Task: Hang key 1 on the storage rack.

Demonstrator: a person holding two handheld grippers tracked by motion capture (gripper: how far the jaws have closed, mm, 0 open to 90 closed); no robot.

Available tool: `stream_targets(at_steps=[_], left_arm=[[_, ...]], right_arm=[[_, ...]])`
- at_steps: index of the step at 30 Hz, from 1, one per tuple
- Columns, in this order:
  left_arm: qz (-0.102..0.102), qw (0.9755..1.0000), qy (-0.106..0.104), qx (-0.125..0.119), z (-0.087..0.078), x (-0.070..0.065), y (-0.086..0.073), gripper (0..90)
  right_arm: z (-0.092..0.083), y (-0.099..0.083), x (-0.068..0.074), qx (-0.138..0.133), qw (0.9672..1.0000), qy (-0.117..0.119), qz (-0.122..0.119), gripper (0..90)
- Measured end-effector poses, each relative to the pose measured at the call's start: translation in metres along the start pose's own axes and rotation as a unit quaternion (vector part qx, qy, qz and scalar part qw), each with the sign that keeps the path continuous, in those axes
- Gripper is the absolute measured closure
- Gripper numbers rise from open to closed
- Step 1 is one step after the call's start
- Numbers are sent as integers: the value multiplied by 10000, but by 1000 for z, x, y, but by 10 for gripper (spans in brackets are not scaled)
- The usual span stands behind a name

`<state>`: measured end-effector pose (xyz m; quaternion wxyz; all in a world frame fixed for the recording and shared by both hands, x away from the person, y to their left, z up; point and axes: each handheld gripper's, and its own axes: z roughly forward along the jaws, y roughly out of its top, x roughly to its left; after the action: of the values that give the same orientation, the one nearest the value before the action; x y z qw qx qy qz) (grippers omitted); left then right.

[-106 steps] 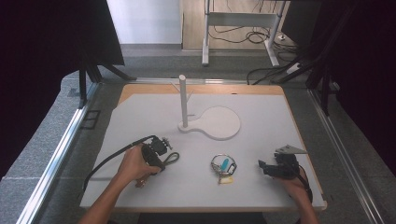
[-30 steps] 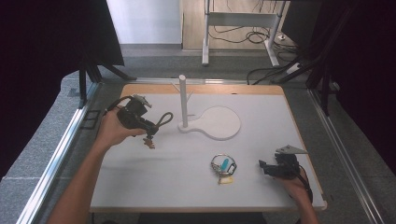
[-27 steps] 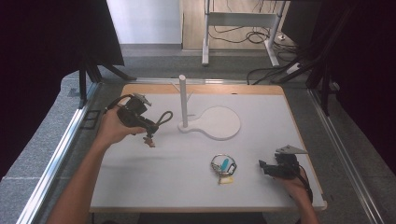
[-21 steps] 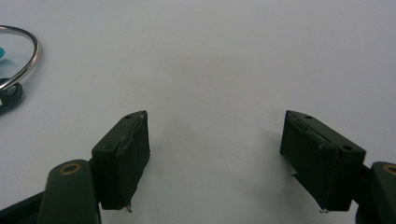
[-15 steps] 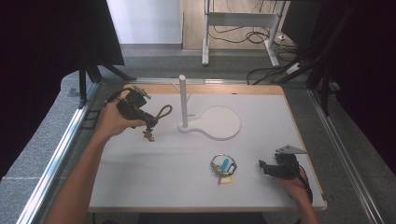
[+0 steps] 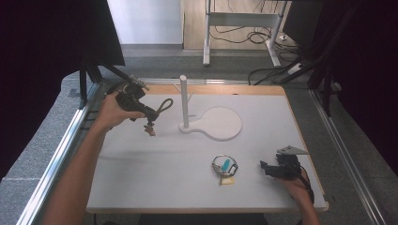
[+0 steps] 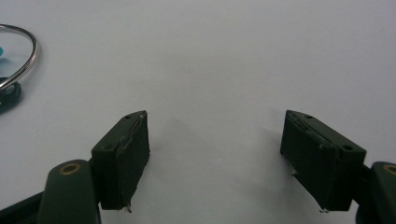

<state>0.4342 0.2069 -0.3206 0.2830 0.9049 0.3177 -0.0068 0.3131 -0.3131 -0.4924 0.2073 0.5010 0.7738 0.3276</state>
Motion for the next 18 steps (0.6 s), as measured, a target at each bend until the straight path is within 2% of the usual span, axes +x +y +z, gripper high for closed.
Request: stream_targets(at_steps=[10, 18], left_arm=[[95, 9999, -30, -24, -4, 6, 10, 673], [79, 10000, -53, -14, -4, 14, 18, 674]], right_arm=[[0, 0, 0, 5, 10000, 12, 2, 241], [0, 0, 0, 1, 10000, 18, -2, 241]])
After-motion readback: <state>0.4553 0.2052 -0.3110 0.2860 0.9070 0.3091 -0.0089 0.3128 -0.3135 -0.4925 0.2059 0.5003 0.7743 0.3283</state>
